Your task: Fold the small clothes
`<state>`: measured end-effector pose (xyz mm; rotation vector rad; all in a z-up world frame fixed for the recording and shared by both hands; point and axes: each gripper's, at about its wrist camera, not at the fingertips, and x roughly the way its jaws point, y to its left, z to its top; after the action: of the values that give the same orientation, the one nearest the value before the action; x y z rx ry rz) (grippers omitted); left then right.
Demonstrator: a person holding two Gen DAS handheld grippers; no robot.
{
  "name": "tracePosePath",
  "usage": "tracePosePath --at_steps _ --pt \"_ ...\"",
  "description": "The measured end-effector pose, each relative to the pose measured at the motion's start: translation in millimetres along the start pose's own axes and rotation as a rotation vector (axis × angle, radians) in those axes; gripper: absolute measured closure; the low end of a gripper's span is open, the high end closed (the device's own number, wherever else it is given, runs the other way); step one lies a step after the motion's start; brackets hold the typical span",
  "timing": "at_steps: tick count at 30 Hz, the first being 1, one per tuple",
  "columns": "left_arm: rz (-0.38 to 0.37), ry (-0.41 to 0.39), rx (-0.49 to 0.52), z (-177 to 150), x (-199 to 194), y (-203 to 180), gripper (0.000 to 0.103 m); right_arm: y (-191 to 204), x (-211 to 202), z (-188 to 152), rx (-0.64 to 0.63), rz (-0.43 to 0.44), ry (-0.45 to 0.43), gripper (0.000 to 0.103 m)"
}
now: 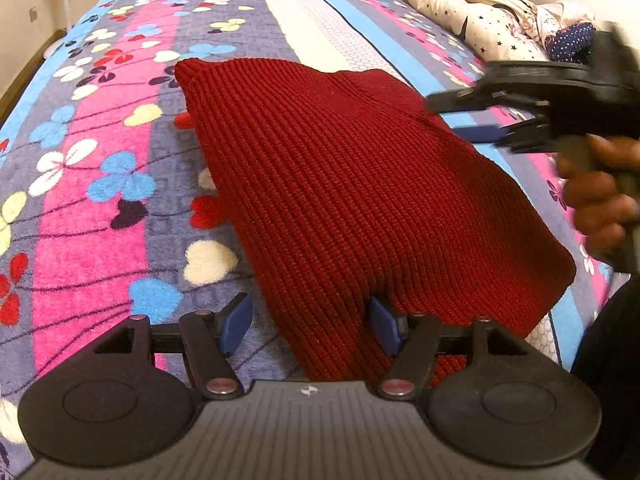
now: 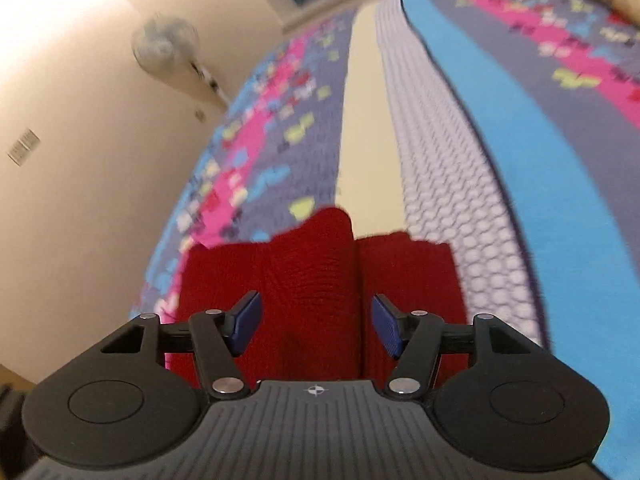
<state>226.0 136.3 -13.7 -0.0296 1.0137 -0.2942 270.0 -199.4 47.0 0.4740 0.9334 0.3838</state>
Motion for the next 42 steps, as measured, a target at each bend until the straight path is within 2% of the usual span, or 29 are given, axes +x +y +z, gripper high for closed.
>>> tracePosePath --at_steps 1,3,4,5,7,11,12,13,15,17,20,23,26,27,28,30,31,32,35,39,42 --pt "-0.001 -0.001 -0.001 0 -1 0 0.032 -3 12 2 0.028 -0.008 0.028 0.041" --pt "-0.003 -0.002 -0.001 0 -1 1 0.032 -2 19 3 0.045 -0.009 0.024 0.054" --pt "-0.003 -0.003 0.000 0 -2 2 0.032 3 21 4 0.025 -0.006 0.014 0.079" --pt "-0.006 -0.006 -0.001 0 -2 2 0.032 8 18 4 -0.001 -0.012 -0.012 0.087" --pt "-0.012 -0.013 -0.002 1 -4 3 0.032 16 6 5 -0.037 0.001 -0.069 0.089" --pt "-0.044 -0.046 -0.006 4 -10 1 0.032 26 -28 9 -0.084 0.008 -0.232 0.089" --pt "-0.041 -0.046 0.001 4 -9 0 0.032 27 -22 8 -0.119 -0.021 -0.248 0.089" --pt "-0.031 -0.036 0.011 4 -7 -2 0.032 24 -9 2 -0.146 -0.081 -0.222 0.089" --pt "-0.019 -0.014 0.019 2 -2 -3 0.031 10 29 -11 -0.163 -0.179 -0.053 0.086" --pt "-0.018 -0.020 0.014 2 -4 -3 0.031 10 25 -13 -0.169 -0.175 -0.084 0.083" --pt "-0.017 -0.022 0.019 0 -6 0 0.031 19 -2 -6 -0.170 -0.155 -0.134 0.081" --pt "-0.024 -0.028 0.025 -1 -10 1 0.031 21 -42 -5 -0.211 -0.082 -0.167 0.080" --pt "-0.028 -0.046 0.027 -2 -16 1 0.031 29 -65 -19 -0.351 0.041 -0.098 0.079" --pt "-0.030 -0.057 0.027 -2 -18 1 0.031 34 -67 -27 -0.409 0.050 -0.063 0.079" --pt "-0.035 -0.072 0.024 -1 -22 1 0.031 36 -65 -37 -0.485 0.028 -0.015 0.079" --pt "-0.040 -0.100 0.013 0 -26 3 0.031 33 -49 -58 -0.608 -0.113 0.069 0.079" --pt "-0.038 -0.118 0.003 0 -29 3 0.031 25 -39 -64 -0.622 -0.152 0.112 0.072" --pt "-0.037 -0.130 -0.007 1 -31 4 0.031 13 -33 -67 -0.565 -0.138 0.128 0.072" --pt "-0.045 -0.177 -0.038 3 -38 4 0.031 -9 -33 -68 -0.429 -0.064 0.086 0.070" --pt "-0.060 -0.228 -0.034 5 -44 0 0.031 0 -38 -76 -0.497 -0.075 0.045 0.070" --pt "-0.047 -0.179 -0.027 7 -33 -3 0.031 -4 -38 -72 -0.462 -0.060 0.038 0.068"
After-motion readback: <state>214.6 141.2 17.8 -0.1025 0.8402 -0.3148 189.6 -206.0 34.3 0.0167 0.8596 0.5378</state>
